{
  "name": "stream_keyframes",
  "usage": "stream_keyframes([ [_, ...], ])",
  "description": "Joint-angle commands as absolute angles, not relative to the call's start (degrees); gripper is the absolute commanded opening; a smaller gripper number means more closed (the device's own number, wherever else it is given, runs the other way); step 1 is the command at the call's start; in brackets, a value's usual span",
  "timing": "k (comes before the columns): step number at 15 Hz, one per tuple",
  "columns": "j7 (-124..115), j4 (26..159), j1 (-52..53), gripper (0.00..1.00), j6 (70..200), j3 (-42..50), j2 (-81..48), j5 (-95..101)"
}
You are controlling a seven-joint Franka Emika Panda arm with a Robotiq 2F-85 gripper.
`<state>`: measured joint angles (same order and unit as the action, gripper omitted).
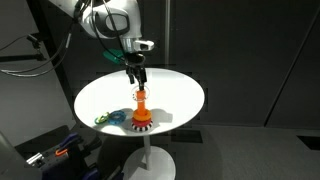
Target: Put the transparent circular object on the orange object
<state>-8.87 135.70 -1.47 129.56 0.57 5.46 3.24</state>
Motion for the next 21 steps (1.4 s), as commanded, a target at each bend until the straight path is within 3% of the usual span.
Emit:
stream_keyframes([
  [1, -9.93, 133.49, -1.7, 1.0, 127.81, 0.48, 4.62, 4.84],
  [21, -9.22, 131.77, 0.79, 1.0, 122.64, -1.78, 5.49, 3.31],
])
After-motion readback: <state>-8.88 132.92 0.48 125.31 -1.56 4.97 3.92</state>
